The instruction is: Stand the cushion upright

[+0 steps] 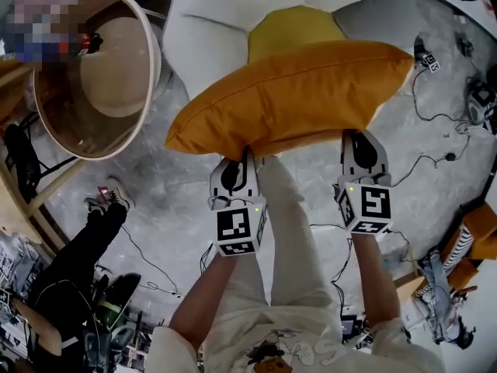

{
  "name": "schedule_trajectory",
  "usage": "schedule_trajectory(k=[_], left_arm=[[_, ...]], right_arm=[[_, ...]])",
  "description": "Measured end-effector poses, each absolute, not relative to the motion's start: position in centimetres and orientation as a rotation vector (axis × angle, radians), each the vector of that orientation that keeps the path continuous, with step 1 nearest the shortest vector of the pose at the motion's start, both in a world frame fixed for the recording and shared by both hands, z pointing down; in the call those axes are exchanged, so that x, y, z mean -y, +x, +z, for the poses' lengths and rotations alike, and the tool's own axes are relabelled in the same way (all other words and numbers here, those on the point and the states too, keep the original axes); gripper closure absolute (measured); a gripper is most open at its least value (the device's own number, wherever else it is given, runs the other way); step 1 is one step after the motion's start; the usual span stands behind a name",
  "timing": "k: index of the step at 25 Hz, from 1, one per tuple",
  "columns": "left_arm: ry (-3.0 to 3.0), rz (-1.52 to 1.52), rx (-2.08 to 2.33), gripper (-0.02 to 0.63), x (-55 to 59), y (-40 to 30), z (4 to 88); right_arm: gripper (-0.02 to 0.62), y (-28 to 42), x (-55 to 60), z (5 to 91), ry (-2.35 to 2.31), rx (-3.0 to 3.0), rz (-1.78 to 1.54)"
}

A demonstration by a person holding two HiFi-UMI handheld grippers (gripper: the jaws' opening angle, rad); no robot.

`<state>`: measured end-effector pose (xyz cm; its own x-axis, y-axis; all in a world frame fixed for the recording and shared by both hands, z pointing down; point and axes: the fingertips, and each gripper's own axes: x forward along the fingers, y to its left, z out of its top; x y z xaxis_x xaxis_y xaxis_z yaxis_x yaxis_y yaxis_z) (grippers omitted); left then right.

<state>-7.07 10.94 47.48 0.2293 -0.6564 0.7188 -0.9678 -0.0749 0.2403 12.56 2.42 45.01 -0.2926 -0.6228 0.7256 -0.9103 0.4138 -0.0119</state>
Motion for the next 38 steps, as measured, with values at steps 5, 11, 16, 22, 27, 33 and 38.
schedule_trajectory(k=[5,11,16,22,27,33,38], left_arm=[[1.770,0.555,1.530,0.583,-9.6,-6.8,47.5],[1.800,0.562,1.512,0.584,-8.8,-5.9,46.9],[1.820,0.579,1.468,0.588,-8.2,-5.6,47.5],[1.816,0.570,1.433,0.589,-6.5,-6.3,47.3],[1.836,0.577,1.414,0.590,-5.1,-7.7,46.8],[1.865,0.575,1.397,0.591,-2.8,-9.3,46.2],[1.854,0.554,1.417,0.591,-0.8,-11.0,45.8]], right_arm=[[0.565,12.1,1.0,44.4,1.272,2.079,0.560],[0.565,11.6,3.5,43.6,1.298,2.095,0.562],[0.565,10.4,5.6,43.4,1.336,2.100,0.580],[0.565,9.5,7.6,42.8,1.365,2.088,0.572],[0.565,8.3,9.0,42.8,1.385,2.095,0.591],[0.565,6.4,11.7,42.7,1.404,2.118,0.611],[0.565,4.5,14.1,42.3,1.419,2.131,0.616]])
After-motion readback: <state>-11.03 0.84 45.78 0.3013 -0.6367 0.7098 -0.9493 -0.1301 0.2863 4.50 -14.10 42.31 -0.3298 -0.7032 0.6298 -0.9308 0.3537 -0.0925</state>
